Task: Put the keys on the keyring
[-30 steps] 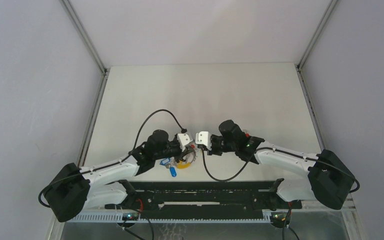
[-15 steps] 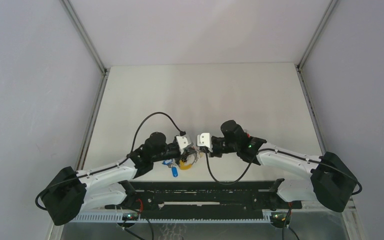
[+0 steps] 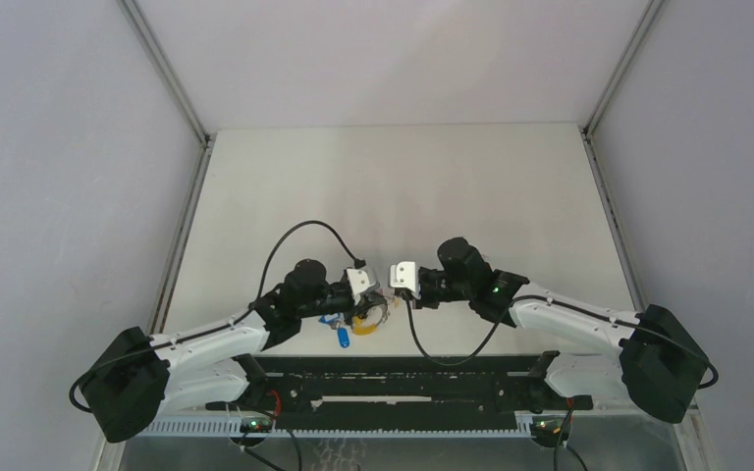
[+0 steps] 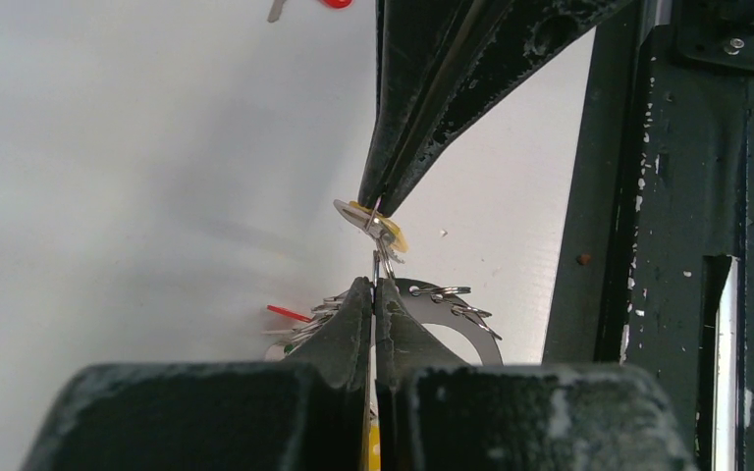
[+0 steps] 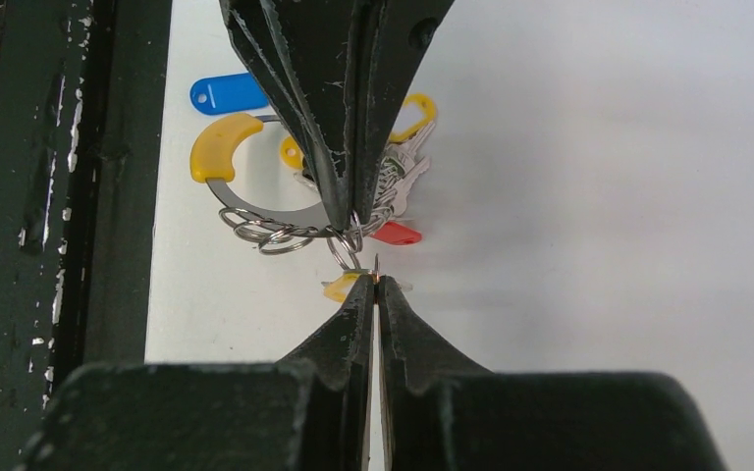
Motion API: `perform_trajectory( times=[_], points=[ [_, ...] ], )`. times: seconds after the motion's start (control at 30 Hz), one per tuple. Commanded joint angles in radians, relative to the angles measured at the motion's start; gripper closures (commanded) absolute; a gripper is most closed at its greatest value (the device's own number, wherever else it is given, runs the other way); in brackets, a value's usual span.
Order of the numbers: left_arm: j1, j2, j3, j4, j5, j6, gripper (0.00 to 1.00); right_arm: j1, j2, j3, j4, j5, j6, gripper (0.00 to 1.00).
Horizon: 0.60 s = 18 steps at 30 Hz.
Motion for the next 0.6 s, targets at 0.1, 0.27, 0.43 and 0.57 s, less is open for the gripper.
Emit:
perform_trajectory(
  times=[0.1, 0.27, 0.43, 0.57],
  points=[
    [-0.012, -0.009, 0.015, 0.017, 0.039, 0.028, 1.00, 0.020, -0.007, 0.005, 0.007, 0.014, -0.019, 1.00],
    [-0.012, -0.009, 0.018, 0.006, 0.036, 0.033, 1.00, 0.031, 0.001, 0.019, -0.022, 0.012, -0.028, 1.00],
    [-0.014, -0.004, 0.023, -0.002, 0.043, 0.035, 1.00, 0.040, 0.009, 0.024, -0.030, 0.024, -0.034, 1.00],
    [-0.014, -0.002, 0.027, -0.005, 0.050, 0.034, 1.00, 0.043, 0.013, 0.027, -0.031, 0.027, -0.034, 1.00]
  ],
)
